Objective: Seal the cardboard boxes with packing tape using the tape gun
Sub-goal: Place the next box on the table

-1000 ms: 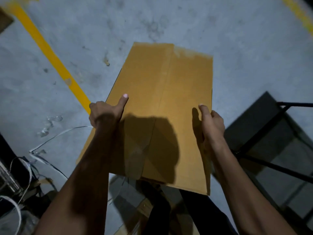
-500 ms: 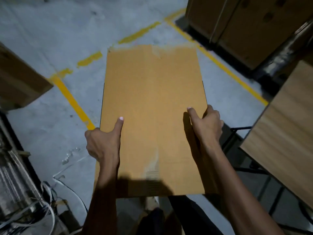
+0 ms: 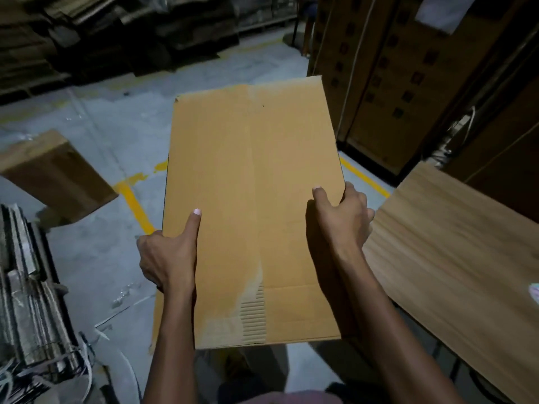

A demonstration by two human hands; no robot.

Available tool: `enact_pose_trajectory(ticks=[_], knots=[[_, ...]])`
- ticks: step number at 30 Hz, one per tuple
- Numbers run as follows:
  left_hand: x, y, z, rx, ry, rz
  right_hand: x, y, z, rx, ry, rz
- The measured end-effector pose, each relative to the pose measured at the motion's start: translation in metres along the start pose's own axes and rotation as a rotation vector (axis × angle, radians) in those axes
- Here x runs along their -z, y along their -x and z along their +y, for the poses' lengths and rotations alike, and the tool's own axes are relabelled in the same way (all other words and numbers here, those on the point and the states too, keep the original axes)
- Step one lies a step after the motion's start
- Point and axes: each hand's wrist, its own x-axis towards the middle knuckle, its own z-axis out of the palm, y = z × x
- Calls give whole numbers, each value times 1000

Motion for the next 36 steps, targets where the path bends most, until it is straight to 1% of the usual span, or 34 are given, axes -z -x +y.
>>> enact_pose_trajectory(ticks=[4,7,9,13,17,21,24,27,30,32,36], knots=[[5,56,16,3,86,1,62,-6,16,112,-12,66],[3,102,30,-6,121,-6,110,-12,36,146,-18,84],[0,131,45,-35,157,-27,144,-18,54,142,-37,127],[-17,185,73,-129,173,-100,202,-31,98,77,-29,224],[-44,241,102,-208,184,-187,255,-44,141,-13,-47,305],[-76,295,125,-283,150,-314,302,-54,184,-160,-34,419],[-109,328,138,-348,114,-430,329,-68,218,-263,-4,484],[-141,364,149,-462,32,-516,345,-86,257,-386,4,524],[-169,402,154,-574,-69,-618,349,-104,295,-540,3,529],[-190,422,153,-632,-140,-693,348,-112,317,-637,35,501],[-234,451,170,-790,-269,-723,343,-125,350,-701,174,401]])
